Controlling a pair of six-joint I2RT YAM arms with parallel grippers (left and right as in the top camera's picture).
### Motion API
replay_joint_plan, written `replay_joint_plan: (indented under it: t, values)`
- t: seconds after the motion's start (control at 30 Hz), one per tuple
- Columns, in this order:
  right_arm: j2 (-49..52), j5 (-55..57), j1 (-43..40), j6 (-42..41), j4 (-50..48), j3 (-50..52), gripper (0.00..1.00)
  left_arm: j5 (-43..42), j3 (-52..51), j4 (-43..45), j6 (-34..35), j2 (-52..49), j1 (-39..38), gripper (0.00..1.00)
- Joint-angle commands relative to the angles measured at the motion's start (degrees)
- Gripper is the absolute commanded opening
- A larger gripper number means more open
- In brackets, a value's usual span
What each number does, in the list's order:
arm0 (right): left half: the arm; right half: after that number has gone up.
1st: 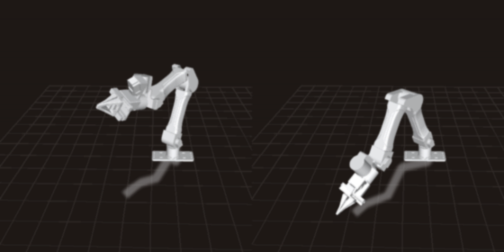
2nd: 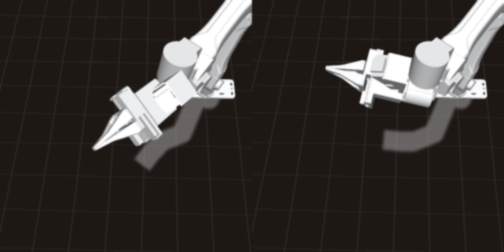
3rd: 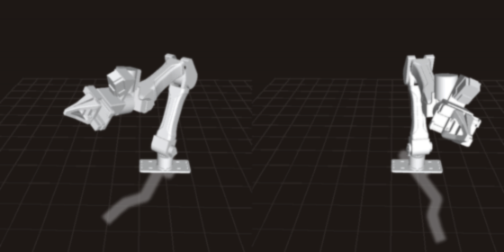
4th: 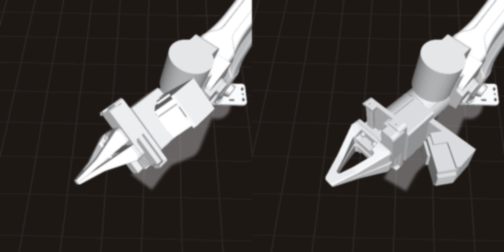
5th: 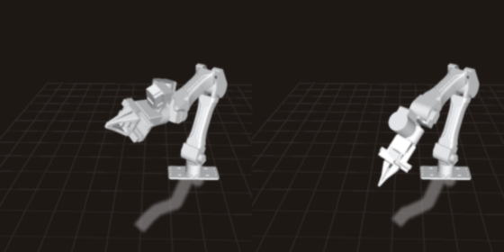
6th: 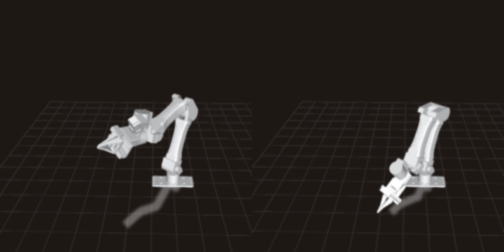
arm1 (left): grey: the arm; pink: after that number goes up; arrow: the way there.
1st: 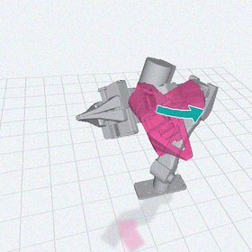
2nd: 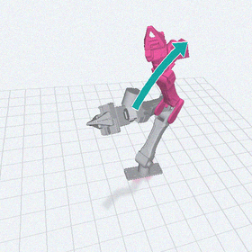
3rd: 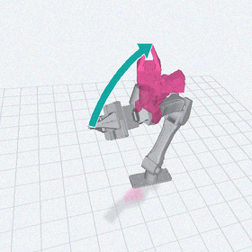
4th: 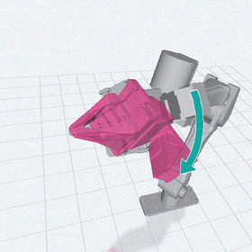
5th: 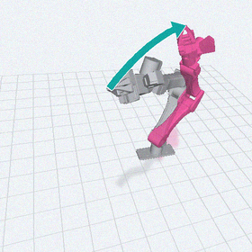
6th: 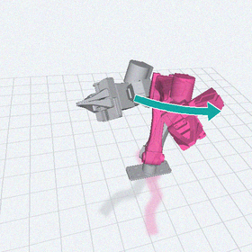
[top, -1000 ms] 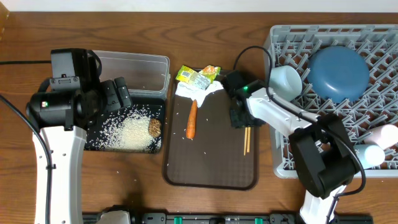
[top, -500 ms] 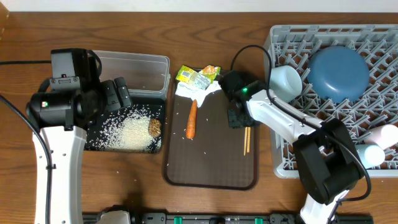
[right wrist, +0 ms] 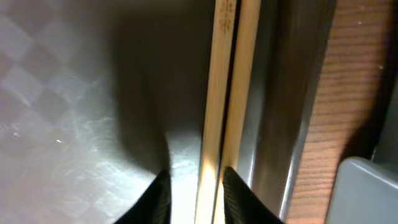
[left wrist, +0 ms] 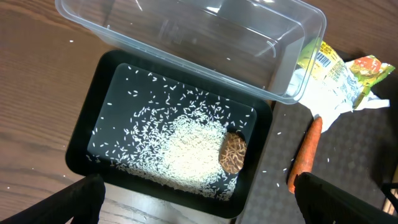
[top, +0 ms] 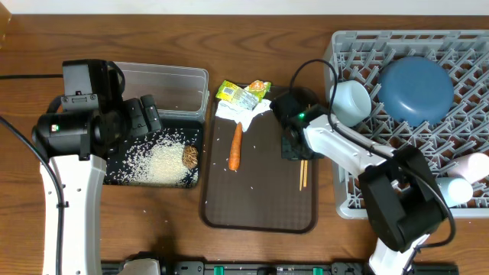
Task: Sort waste into correct bins and load items into the dishwasher rack
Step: 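Grasp one wooden chopstick with the right gripper and lift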
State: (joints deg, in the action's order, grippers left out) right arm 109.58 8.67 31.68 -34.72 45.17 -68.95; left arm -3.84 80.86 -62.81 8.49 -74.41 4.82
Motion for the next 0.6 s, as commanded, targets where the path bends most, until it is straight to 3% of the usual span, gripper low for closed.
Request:
replay_joint_plan:
  t: [0.0,0.03,0.13,0.2,0.57]
  values:
    - [-0.7,-0.17,0.07,-3.56,-1.31,2.71,0.21,0.9,-0.02,-0.13,-0.98,0.28,0.26,0.98]
    - [-0.7,-0.57,0.07,-3.58,-2.14,3.43,0.2,0.9,-0.02,-0.15,-0.98,0.28,0.26,0.98]
    - [-0.7,-1.64,0.2,-1.79,-3.91,4.59,0.05,0.9,-0.02,-0.13,-0.98,0.28,0.26,0.98]
    - [-0.7,-1.62,0.28,-0.66,-4.2,4.63,0.02,0.9,-0.02,-0.15,-0.96,0.28,0.26,0.98]
    - [-4.46,-5.01,0.22,14.27,-4.61,0.28,0.01,0.9,-0.02,-0.15,-0.98,0.28,0.26,0.98]
